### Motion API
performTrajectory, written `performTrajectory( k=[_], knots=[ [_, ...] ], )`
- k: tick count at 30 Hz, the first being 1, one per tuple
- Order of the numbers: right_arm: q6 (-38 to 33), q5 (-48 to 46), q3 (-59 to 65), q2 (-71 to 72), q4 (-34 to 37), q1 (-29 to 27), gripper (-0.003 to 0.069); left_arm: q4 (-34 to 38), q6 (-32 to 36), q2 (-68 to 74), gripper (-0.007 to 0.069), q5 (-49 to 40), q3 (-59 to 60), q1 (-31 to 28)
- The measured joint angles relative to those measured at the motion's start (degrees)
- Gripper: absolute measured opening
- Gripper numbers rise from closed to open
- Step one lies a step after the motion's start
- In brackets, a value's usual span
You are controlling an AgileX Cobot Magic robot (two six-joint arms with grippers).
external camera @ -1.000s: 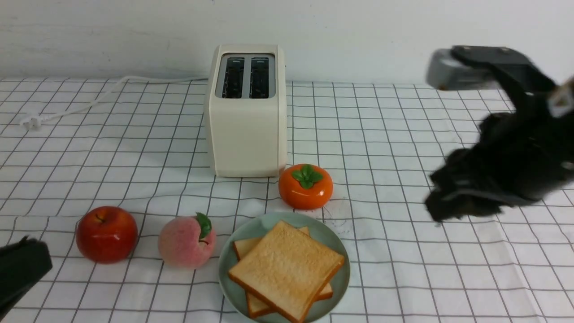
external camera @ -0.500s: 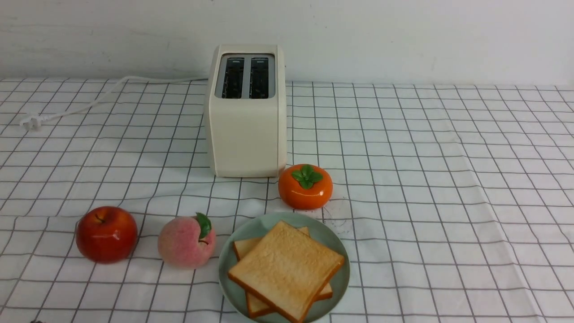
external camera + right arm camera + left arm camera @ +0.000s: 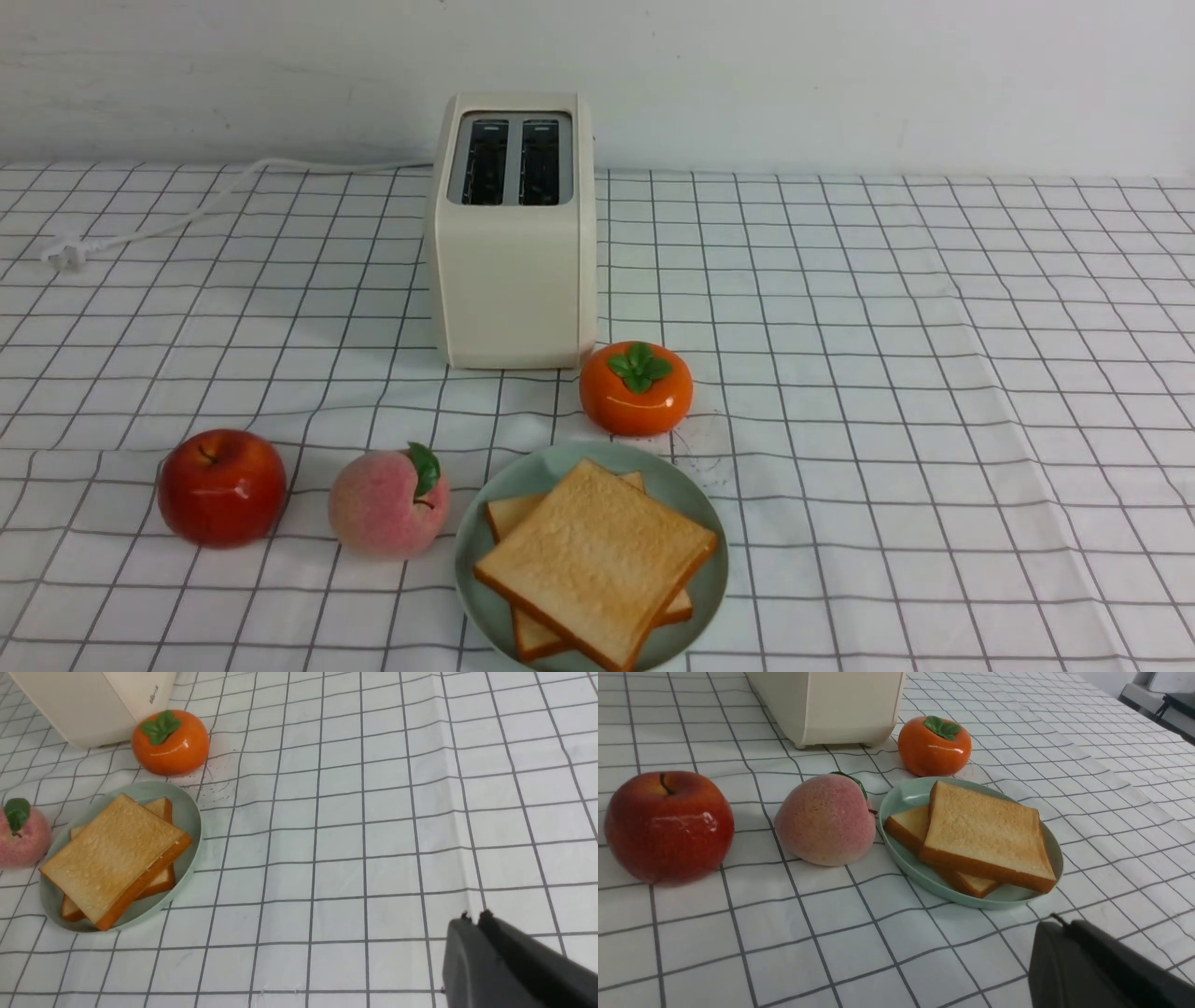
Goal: Take toasted bread from bread machine on white checkered table place on plate.
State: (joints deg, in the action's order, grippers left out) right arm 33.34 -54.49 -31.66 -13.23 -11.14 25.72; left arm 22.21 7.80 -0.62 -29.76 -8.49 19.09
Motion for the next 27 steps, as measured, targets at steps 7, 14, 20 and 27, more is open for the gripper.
performTrajectory(
  k=[7,14,20,27],
  knots=[
    [-2.0,4.3,3.0,1.8,-0.2,-5.3,-0.0010,0.0,0.0,0.0,-0.0013,-0.6,0.0,0.0],
    [-23.6,27.0,24.2,8.7,11.6,-26.3,-0.0020,0.0,0.0,0.0,-0.0009,-0.6,0.0,0.0],
    [-30.0,34.1,32.6,13.4,14.1,-27.9,-0.0020,0.0,0.0,0.0,-0.0008,-0.6,0.0,0.0],
    [-30.2,32.6,32.7,13.8,12.9,-27.9,-0.0020,0.0,0.0,0.0,-0.0002,-0.6,0.0,0.0]
  ],
)
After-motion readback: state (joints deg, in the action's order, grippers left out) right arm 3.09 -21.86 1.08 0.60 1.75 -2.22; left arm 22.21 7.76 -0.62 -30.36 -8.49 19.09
